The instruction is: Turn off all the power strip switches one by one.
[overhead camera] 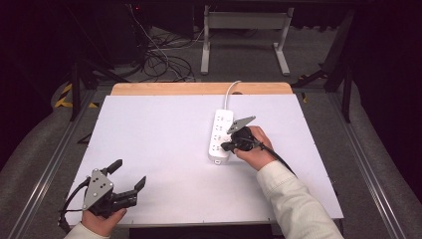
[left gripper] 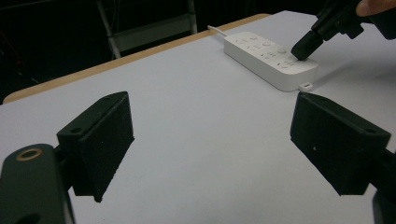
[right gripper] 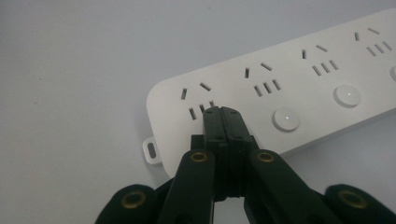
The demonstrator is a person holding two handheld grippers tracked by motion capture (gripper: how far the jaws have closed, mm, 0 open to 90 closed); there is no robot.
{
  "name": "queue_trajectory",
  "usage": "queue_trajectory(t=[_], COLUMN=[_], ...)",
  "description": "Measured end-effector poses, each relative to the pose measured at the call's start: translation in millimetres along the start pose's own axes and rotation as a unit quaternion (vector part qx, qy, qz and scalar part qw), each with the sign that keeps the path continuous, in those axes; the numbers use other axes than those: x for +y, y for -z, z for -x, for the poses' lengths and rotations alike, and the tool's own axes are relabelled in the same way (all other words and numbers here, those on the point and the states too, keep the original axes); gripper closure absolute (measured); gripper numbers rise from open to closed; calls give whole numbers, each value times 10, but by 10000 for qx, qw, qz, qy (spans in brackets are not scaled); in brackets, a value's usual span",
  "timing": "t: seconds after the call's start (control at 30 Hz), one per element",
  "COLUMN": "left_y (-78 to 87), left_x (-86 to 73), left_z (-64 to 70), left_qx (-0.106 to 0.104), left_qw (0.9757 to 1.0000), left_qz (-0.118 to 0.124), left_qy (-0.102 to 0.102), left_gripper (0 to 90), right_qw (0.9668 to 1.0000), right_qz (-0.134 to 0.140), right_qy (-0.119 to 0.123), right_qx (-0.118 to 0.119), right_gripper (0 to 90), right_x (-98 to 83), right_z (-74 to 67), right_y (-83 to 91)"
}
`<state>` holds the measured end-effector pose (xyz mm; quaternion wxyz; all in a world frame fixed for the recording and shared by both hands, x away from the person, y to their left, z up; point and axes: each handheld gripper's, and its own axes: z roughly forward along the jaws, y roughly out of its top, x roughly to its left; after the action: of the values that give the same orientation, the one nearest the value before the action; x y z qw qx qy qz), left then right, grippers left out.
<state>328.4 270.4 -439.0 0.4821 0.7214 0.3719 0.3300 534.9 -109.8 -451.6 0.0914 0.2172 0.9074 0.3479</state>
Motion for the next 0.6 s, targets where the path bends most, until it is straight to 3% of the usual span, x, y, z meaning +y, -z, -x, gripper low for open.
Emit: queue_trajectory(t=[0.27,0.5,0.53,0.57,0.6], left_y=[-7,8,6,4,0], left_x=[-1,0,0,-1,-1], left_z=[-9,-8,-11,-12,-16], left_qx=[-13,4,9,16,12], left_qw=[10000,10000,10000,10000,10000], left_qz=[-22,21,27,25,14], left_qy=[-31,29,25,23,24], left_gripper=[139,139,139,139,139], right_qw=[10000,9998,9999,9985,9972], right_qz=[-82,10,79,536,737], right_qy=[20,14,-31,-32,-47], right_qx=[8,-173,-140,-75,-74], right_gripper=[900,900,900,900,900], right_x=[13,48,66,92,113], right_z=[4,-29,-35,-45,-45], right_y=[-14,-25,6,84,131])
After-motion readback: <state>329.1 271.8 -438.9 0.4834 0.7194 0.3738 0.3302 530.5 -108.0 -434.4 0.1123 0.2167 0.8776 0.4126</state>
